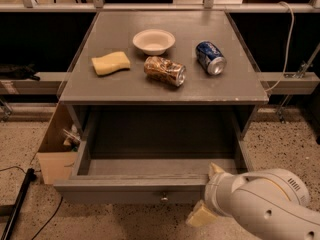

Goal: Open top drawer

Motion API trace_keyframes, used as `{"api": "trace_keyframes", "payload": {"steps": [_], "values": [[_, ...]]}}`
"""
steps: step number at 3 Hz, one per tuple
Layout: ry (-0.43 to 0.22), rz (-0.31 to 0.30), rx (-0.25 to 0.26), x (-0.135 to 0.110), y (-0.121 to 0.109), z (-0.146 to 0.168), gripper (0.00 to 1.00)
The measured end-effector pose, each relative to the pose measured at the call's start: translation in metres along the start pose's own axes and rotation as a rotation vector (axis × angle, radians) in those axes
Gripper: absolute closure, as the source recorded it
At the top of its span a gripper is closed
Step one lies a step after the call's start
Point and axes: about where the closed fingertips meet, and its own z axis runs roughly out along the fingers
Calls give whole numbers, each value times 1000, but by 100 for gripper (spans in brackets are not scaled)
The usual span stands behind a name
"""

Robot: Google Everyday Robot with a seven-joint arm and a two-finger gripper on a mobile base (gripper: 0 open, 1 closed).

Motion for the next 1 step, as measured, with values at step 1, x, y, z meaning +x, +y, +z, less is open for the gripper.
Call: {"api": "trace_keyframes", "payload": {"steps": [1], "values": [[0,0,0,0,0,0,0]]}}
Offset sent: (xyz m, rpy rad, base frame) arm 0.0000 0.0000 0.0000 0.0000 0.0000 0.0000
